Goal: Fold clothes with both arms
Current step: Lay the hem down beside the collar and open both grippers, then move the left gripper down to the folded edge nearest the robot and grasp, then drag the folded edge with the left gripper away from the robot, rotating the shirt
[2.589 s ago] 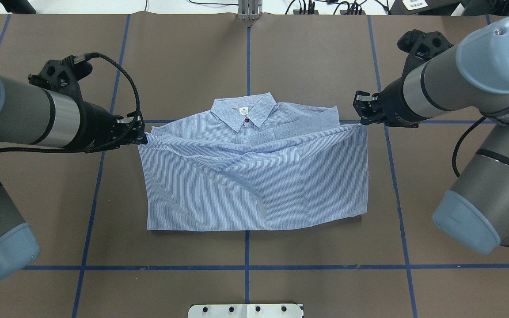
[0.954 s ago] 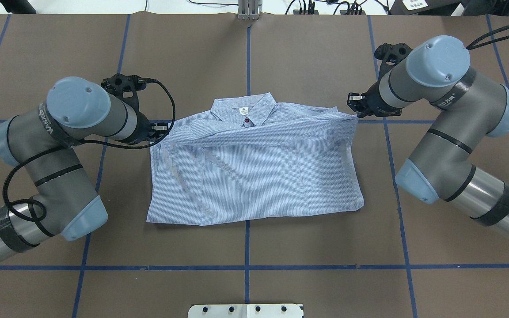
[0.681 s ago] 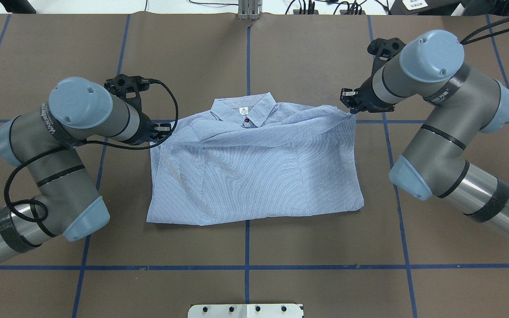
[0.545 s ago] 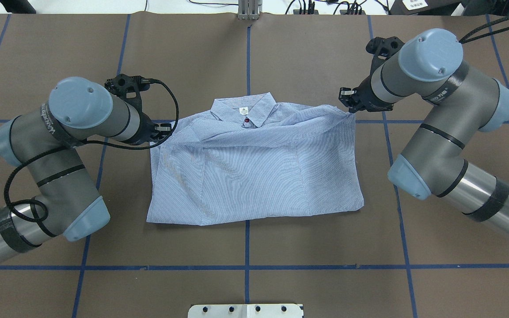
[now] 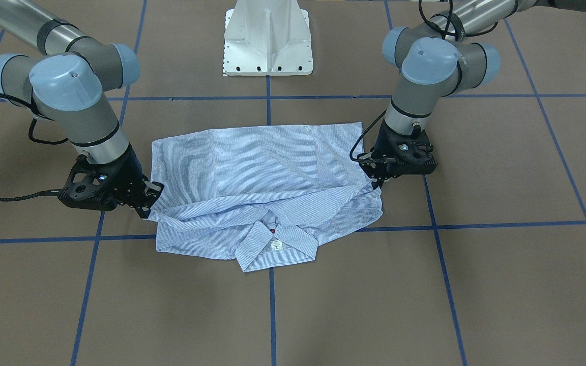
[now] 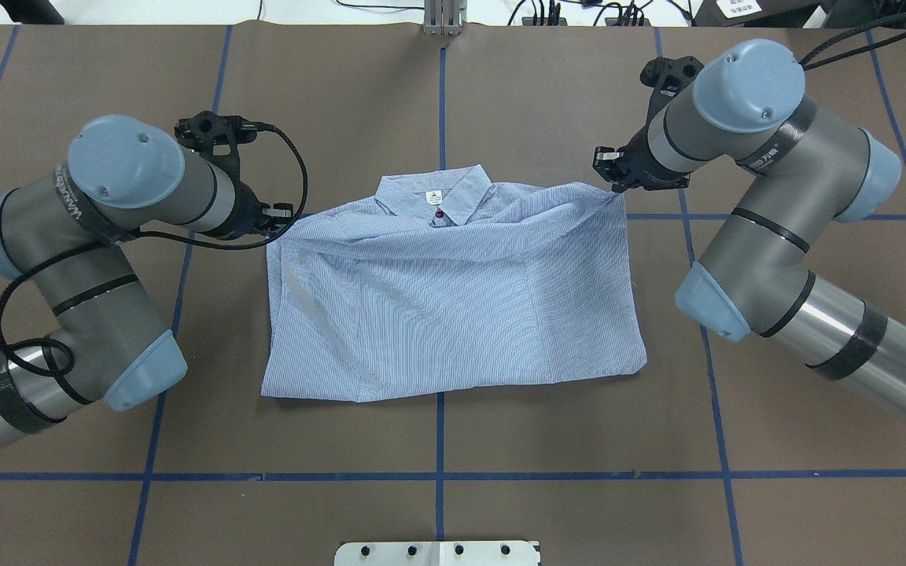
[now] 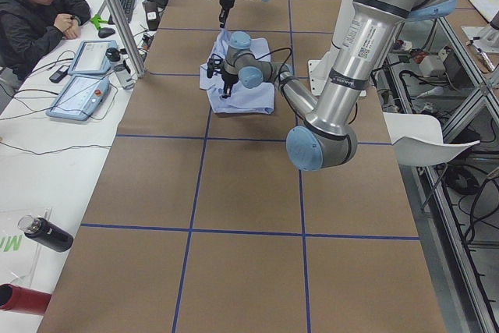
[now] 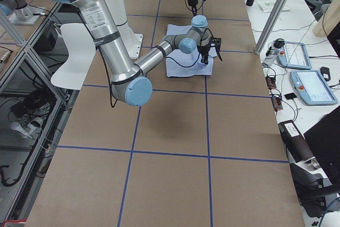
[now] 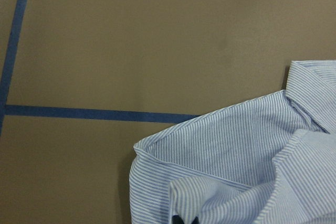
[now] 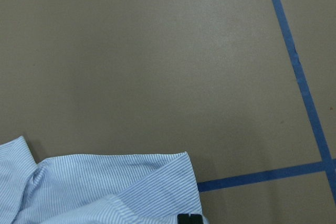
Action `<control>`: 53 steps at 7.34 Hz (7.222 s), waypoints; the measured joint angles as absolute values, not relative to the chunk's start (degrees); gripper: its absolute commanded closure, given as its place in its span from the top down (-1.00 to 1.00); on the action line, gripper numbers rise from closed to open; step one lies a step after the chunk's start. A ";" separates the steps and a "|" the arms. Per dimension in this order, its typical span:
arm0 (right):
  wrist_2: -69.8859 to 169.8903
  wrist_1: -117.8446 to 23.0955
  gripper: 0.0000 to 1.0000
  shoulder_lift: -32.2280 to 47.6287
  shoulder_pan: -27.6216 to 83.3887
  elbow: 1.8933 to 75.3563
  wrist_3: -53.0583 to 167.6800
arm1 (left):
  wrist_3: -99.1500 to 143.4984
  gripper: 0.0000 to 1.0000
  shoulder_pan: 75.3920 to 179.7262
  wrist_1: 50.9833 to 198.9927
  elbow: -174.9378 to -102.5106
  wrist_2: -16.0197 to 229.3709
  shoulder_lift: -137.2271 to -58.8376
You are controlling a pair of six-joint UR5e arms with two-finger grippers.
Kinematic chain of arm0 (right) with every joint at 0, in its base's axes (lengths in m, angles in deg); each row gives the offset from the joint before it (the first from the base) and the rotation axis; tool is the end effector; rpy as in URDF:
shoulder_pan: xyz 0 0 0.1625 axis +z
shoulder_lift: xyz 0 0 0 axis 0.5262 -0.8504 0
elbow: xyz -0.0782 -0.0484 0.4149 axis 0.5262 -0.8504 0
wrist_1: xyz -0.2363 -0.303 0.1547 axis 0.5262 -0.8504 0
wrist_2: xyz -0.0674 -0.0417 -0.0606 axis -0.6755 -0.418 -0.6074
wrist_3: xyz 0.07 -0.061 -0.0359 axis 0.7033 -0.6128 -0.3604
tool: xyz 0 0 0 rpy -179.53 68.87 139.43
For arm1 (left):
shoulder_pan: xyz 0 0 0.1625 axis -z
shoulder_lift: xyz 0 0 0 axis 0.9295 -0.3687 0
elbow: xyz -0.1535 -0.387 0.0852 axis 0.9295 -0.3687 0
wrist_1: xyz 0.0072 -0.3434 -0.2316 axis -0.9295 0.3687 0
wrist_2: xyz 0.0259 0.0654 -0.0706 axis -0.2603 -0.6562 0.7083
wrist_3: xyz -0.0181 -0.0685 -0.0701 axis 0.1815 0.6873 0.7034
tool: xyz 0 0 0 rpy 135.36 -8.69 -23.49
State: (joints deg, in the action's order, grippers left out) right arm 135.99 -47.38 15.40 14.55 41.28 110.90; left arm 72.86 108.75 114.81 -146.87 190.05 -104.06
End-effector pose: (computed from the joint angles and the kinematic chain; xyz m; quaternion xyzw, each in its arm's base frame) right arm -0.3851 -0.5490 0.3138 0.0866 -0.4102 0.1430 0.8965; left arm 0.4206 -0.4991 0.3057 0.1297 0.4219 -0.0679 0.8947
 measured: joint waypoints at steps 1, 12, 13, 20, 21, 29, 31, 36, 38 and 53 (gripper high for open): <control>136.03 -47.40 -0.48 15.54 14.85 40.94 110.83 | 72.55 -1.00 109.30 114.79 -146.59 190.07 -104.03; 141.65 -47.92 1.00 12.50 16.58 45.88 110.34 | 71.82 1.00 103.14 122.21 -162.00 196.94 -87.91; 141.62 -47.90 1.00 12.40 16.62 46.14 110.33 | 76.39 1.00 99.55 128.18 -162.03 194.29 -84.61; 141.11 -47.88 1.00 11.89 16.60 46.70 110.33 | 88.04 0.66 89.66 134.93 -157.54 187.46 -86.51; 141.03 -47.88 1.00 11.87 16.60 46.70 110.33 | 87.93 0.66 89.64 134.92 -156.78 187.50 -87.13; 140.98 -47.88 1.00 11.85 16.51 46.62 110.33 | 87.69 0.46 90.15 134.49 -154.48 187.29 -87.14; 140.97 -47.88 1.00 11.85 16.51 46.62 110.33 | 87.69 0.31 90.13 134.48 -154.31 187.33 -87.39; 140.97 -47.88 1.00 11.85 16.50 46.66 110.33 | 87.69 0.20 91.92 134.42 -154.32 187.40 -87.42; 140.97 -47.88 1.00 11.85 16.50 46.67 110.33 | 87.69 0.01 91.73 134.43 -154.31 187.53 -87.56; 141.05 -47.88 1.00 11.43 16.67 47.90 110.51 | 49.91 -0.97 120.88 130.83 -104.55 187.61 -123.59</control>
